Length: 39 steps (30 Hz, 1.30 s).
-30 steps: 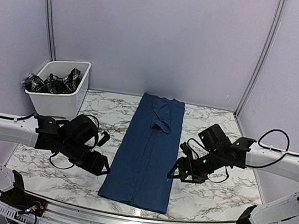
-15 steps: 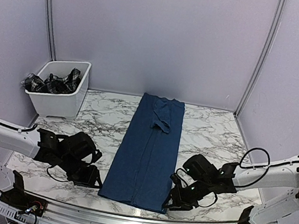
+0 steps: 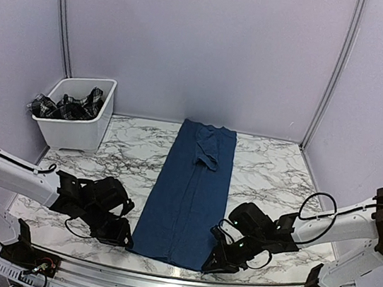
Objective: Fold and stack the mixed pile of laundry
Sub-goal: Fold the rectangle-folded T-shirt at the center of the board.
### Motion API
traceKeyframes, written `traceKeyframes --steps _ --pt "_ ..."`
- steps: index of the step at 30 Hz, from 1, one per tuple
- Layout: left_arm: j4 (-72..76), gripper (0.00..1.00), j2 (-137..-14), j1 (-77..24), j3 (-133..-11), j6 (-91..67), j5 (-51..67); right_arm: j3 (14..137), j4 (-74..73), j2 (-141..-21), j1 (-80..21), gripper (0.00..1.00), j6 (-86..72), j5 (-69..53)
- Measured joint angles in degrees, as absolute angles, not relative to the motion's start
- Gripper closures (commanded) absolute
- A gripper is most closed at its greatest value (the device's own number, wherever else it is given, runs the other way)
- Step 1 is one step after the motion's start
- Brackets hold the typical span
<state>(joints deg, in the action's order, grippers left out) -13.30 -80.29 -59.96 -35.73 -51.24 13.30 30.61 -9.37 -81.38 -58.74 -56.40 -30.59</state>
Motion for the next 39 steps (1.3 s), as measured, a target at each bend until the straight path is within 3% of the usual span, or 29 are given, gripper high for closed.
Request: traceKeyframes --steps 5,8,12,25,31,39 --pt "-12.2 0.71 -81.2 -60.4 -35.1 -51.3 14.0 30.5 -8.7 -82.0 -59.0 0.90 -56.9 -30.5" --pt "-11.6 0.84 -81.3 -60.4 -35.1 -51.5 14.5 30.3 -8.7 -82.1 -59.3 1.00 -57.1 -30.4" --pt "-10.5 1.00 -81.7 -60.8 -35.1 -51.2 15.3 30.3 -8.6 -81.9 -59.4 1.00 -57.1 -30.3" --pt "-10.6 1.00 -73.9 -64.9 -34.8 -52.2 18.4 31.5 -13.8 -73.0 -65.6 1.00 -59.3 -29.0" --pt "-12.3 1.00 -77.0 -63.5 -43.1 -50.1 17.5 36.3 -18.3 -72.2 -60.0 1.00 -57.2 -27.0" --pt "-12.7 1.00 -84.4 -54.2 -51.8 -45.9 17.0 41.3 -21.7 -75.4 -49.9 1.00 -50.7 -25.4"
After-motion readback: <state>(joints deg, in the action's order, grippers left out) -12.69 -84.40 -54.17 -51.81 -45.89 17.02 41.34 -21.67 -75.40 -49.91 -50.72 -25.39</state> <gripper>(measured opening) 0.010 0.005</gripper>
